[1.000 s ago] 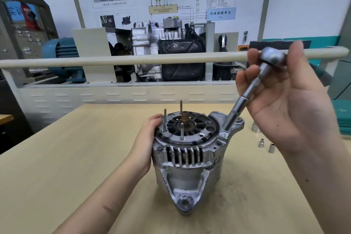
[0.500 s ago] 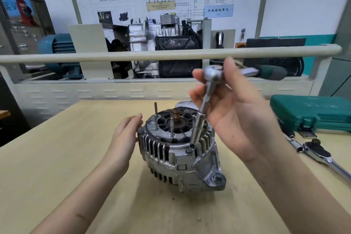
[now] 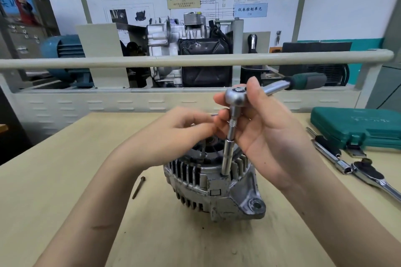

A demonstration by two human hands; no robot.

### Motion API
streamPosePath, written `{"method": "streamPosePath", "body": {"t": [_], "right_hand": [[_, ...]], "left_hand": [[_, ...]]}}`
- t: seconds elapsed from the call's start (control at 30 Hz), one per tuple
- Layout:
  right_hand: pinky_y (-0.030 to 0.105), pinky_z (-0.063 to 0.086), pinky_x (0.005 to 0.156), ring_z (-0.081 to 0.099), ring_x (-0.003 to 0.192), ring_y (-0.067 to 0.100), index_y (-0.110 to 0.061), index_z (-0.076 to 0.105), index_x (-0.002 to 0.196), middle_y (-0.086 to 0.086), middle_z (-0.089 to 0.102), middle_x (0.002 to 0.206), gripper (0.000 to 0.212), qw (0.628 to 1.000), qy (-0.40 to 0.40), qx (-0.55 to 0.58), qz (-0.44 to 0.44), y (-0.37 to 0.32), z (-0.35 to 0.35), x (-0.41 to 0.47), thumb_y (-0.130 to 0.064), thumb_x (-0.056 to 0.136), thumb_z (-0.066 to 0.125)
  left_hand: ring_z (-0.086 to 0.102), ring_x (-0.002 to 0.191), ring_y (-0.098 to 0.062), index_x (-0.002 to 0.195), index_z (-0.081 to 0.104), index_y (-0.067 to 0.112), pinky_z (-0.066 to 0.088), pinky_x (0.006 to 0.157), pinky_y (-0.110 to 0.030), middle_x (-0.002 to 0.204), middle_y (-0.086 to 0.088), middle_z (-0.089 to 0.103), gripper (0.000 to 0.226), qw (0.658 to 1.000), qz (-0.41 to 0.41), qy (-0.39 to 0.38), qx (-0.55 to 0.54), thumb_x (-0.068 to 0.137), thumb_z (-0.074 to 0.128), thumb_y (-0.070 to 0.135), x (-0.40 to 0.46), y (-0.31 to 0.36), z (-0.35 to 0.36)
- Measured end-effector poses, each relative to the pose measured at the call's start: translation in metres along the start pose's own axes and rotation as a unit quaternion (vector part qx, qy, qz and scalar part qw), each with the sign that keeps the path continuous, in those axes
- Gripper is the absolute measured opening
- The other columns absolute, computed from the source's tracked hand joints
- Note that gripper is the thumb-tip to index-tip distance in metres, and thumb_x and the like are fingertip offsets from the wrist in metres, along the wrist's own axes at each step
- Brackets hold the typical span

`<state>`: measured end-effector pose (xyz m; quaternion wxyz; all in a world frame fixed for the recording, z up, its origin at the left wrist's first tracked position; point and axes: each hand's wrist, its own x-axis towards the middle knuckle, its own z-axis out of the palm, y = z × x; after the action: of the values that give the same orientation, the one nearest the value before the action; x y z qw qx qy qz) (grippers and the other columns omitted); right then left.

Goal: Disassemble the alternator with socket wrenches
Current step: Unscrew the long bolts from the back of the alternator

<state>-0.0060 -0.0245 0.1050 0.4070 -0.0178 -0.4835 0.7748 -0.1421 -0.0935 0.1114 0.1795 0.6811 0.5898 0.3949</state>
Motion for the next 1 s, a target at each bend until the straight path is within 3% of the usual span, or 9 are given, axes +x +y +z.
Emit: {"method": "streamPosePath", "body": {"t": [0.1,0.27,0.5,0.63,0.73,0.9,1.0], "right_hand": [[0.027,0.055,0.068,0.061,0.058,0.011,-0.004,0.059,0.082,0.005,0.067,0.073,0.034,1.0,-0.005,-0.008,0.001,0.0,-0.001,0.002,-0.035,0.068,0.056],[0.026,0.055,0.069,0.062,0.059,0.011,-0.009,0.068,0.068,0.004,0.068,0.073,0.03,0.999,-0.032,0.012,0.022,0.002,-0.005,0.004,-0.036,0.072,0.054],[0.024,0.056,0.067,0.062,0.058,0.009,-0.013,0.071,0.064,0.002,0.068,0.073,0.033,0.998,-0.039,0.029,0.046,0.004,-0.005,0.01,-0.037,0.073,0.051],[0.025,0.055,0.065,0.061,0.06,0.013,-0.007,0.056,0.087,0.004,0.067,0.075,0.03,0.999,-0.023,0.049,-0.004,0.01,-0.003,0.008,-0.033,0.073,0.053],[0.027,0.055,0.067,0.061,0.061,0.014,-0.009,0.048,0.086,0.005,0.067,0.075,0.024,0.997,-0.033,0.036,-0.053,0.012,-0.003,0.005,-0.027,0.074,0.057],[0.025,0.053,0.06,0.06,0.06,0.012,-0.007,0.052,0.088,0.005,0.067,0.077,0.025,0.997,-0.051,0.053,-0.029,0.009,-0.005,0.005,-0.028,0.075,0.056],[0.018,0.045,0.048,0.054,0.054,0.008,-0.01,0.068,0.069,0.002,0.066,0.074,0.029,0.997,-0.037,0.067,0.0,0.008,-0.005,0.007,-0.031,0.077,0.05]], "left_hand": [[0.06,0.096,0.0,0.085,0.072,0.02,0.042,0.09,-0.014,0.097,0.008,0.069,0.009,0.998,0.02,-0.06,0.026,0.079,0.067,0.025,-0.004,-0.001,0.0],[0.059,0.085,0.008,0.079,0.074,0.014,0.039,0.078,-0.005,0.084,0.021,0.067,0.026,0.998,0.034,-0.046,-0.003,0.066,0.066,0.035,-0.001,-0.005,0.005],[0.056,0.068,0.01,0.069,0.072,0.009,0.039,0.064,-0.004,0.068,0.023,0.062,0.026,0.998,0.045,-0.047,0.003,0.065,0.067,0.034,0.002,-0.006,0.011],[0.056,0.067,-0.001,0.074,0.07,-0.001,0.046,0.066,-0.02,0.072,-0.001,0.064,0.032,0.998,0.044,-0.052,0.012,0.072,0.074,0.03,0.002,-0.007,0.01],[0.057,0.066,-0.004,0.076,0.069,-0.002,0.047,0.067,-0.022,0.07,-0.002,0.063,0.027,0.997,0.034,-0.066,0.003,0.074,0.065,0.024,0.002,-0.008,0.008],[0.061,0.074,-0.008,0.08,0.072,0.002,0.048,0.075,-0.022,0.075,-0.001,0.066,0.021,0.997,0.025,-0.072,0.004,0.074,0.073,0.023,0.002,-0.008,0.007],[0.062,0.088,-0.014,0.081,0.073,0.011,0.048,0.084,-0.027,0.086,0.0,0.067,0.008,0.996,0.018,-0.081,0.012,0.075,0.075,0.016,0.003,-0.008,0.006]]}}
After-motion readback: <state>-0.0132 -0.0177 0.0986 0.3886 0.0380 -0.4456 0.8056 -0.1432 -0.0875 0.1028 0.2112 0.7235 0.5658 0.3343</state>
